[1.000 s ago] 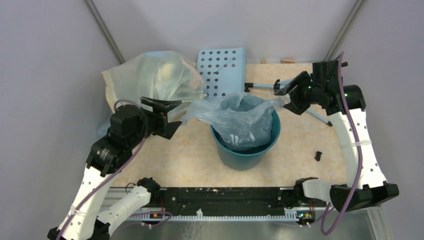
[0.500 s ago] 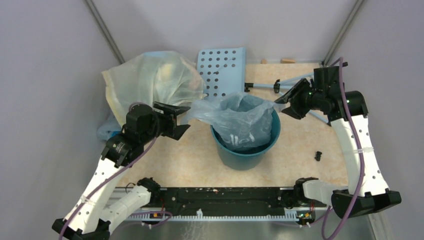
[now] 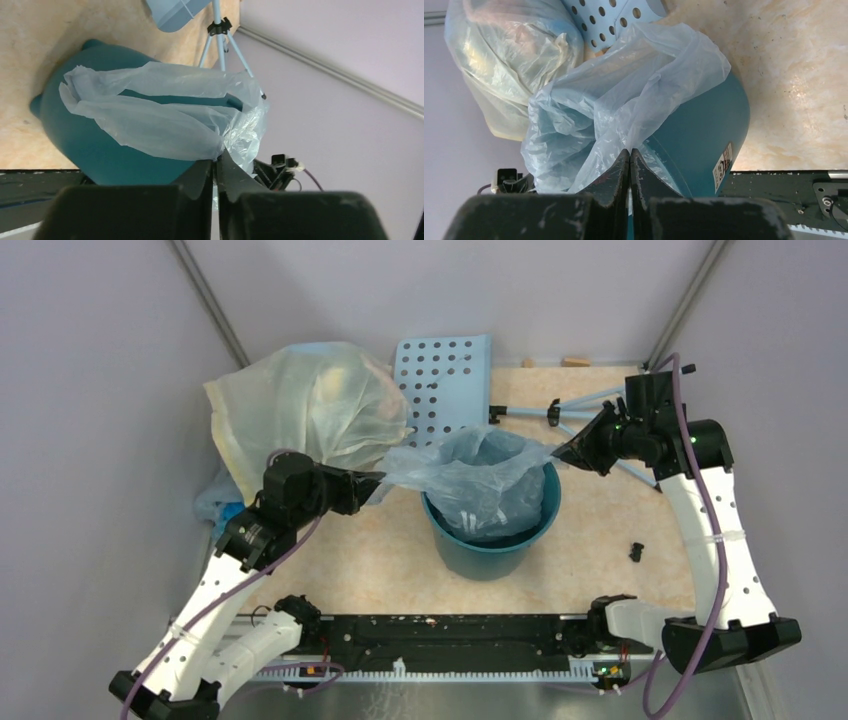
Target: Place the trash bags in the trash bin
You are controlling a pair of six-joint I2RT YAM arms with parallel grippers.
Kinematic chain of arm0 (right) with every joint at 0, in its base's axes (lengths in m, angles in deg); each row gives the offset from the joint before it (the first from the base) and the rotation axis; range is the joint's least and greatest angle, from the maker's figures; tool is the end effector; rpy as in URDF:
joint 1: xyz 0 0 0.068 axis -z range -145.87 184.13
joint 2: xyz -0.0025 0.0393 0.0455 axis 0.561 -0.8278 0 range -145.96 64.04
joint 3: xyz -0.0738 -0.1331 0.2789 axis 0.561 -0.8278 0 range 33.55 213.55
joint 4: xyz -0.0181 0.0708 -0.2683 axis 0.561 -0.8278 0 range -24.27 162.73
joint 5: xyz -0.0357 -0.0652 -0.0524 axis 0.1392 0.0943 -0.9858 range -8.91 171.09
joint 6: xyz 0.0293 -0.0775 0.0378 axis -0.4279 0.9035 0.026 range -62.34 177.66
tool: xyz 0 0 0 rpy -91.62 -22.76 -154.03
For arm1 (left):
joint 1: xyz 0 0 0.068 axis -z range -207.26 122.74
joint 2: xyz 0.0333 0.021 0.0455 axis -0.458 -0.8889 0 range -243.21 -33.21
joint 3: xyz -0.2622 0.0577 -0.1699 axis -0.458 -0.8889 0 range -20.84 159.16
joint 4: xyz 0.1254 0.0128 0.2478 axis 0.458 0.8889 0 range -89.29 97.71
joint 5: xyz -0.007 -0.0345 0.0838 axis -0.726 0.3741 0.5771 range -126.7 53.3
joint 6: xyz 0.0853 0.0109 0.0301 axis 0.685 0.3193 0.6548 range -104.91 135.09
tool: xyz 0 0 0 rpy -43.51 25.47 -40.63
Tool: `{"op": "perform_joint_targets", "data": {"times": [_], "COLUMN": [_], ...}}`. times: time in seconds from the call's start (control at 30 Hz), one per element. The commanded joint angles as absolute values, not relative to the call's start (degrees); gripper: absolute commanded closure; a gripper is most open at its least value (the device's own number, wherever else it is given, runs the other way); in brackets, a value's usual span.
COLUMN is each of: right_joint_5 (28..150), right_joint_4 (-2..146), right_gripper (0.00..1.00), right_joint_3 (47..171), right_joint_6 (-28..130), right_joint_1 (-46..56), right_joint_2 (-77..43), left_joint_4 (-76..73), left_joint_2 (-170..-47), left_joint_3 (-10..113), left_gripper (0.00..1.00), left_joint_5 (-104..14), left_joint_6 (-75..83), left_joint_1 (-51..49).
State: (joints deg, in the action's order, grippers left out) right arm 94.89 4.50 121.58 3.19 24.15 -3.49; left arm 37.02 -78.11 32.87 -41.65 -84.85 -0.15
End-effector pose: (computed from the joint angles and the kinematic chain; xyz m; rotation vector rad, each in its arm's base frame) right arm 0.2228 0.0589 0.4349 0.8486 2.3866 0.7806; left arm 0.1645 -0.0921 0.3603 -1.3686 1.9607 -1.3442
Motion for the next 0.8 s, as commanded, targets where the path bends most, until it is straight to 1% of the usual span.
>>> {"op": "perform_joint_targets", "data": {"times": [0.0,0.1,0.27,0.33,0.57,0.77], "right_joint_5": [93.42,91.91,91.53,91.65,91.3,94.3], "right_joint_4": [2.39,-0.02,-2.43,-3.29,-5.66,-5.57], "right_gripper": [1.0,1.0,1.0,1.0,1.0,1.0], "right_joint_3": [123.08,121.75,117.33,115.32,111.62,108.69], "right_joint_6": [6.71,9.09,11.7,12.48,14.26,15.26], "right_joint_1": [24.28,24.27,24.28,24.28,24.28,24.24], "right_joint_2": [-2.87,-1.46,2.38,3.79,7.73,9.22], "left_joint_4": [33.56,34.29,33.41,33.98,36.01,37.64], "left_joint_2": [-77.61,-77.37,-78.19,-78.29,-78.22,-77.97], "left_joint_3": [33.19,33.01,31.17,31.59,32.38,32.89], "left_gripper": [1.0,1.0,1.0,1.0,1.0,1.0], "left_joint_5": [-41.4,-44.31,-55.94,-58.57,-64.44,-68.25], "left_joint_6": [-83.28,-81.64,-79.3,-77.87,-76.05,-73.63], "left_joint_1": [0.11,0.1,0.29,0.64,1.23,1.48]}}
